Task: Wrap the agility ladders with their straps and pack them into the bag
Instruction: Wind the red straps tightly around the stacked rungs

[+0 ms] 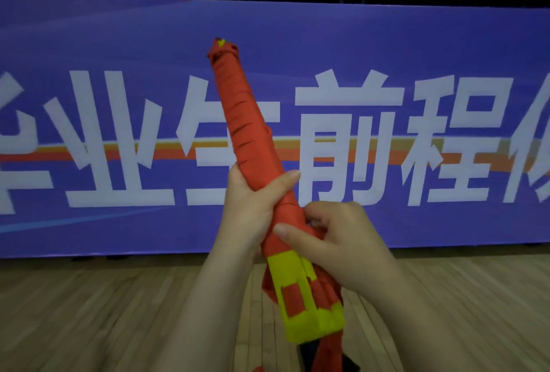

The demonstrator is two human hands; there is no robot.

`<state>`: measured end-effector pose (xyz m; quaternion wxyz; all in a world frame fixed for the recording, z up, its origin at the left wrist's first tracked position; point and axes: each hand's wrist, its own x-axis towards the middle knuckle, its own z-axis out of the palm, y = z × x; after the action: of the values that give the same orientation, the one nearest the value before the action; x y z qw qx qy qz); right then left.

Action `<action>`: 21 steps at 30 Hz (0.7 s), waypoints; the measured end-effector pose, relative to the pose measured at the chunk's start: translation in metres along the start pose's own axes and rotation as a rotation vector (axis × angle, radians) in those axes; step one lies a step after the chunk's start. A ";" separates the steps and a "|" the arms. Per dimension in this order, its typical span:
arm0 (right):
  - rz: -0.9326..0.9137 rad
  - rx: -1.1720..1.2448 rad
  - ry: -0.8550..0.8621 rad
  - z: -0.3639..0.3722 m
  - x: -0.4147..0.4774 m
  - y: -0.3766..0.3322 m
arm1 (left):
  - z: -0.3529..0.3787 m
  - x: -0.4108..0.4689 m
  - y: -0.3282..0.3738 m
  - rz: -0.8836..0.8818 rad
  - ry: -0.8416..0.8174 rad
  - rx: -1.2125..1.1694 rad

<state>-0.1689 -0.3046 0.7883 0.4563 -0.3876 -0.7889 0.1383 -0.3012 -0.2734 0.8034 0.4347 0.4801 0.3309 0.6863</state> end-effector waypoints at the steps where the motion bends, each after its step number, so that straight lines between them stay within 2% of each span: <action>1: 0.017 0.083 -0.045 -0.004 0.001 0.004 | -0.001 0.002 -0.002 -0.007 -0.011 0.002; 3: 0.083 0.322 -0.176 -0.008 0.003 0.013 | -0.005 0.004 -0.007 -0.055 -0.093 -0.132; 6: 0.124 0.432 -0.372 0.003 0.005 0.026 | -0.008 0.006 -0.014 -0.099 -0.330 -0.445; 8: 0.157 0.525 -0.414 0.014 0.001 0.026 | -0.004 0.005 -0.016 -0.121 -0.458 -0.572; 11: 0.158 0.618 -0.330 0.022 -0.002 0.024 | 0.002 0.007 -0.010 -0.051 -0.557 -0.558; 17: 0.128 0.582 -0.216 0.016 -0.006 0.004 | 0.015 0.014 0.002 0.102 -0.693 -0.329; 19: 0.151 0.552 -0.166 0.014 -0.008 0.000 | 0.018 0.011 0.006 0.098 -0.671 -0.364; 21: 0.206 0.515 -0.075 0.008 -0.010 -0.004 | 0.018 0.013 0.013 0.080 -0.572 -0.350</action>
<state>-0.1742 -0.3134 0.7801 0.4940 -0.3316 -0.7006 0.3939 -0.2896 -0.2666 0.8256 0.5585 0.5839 0.0538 0.5868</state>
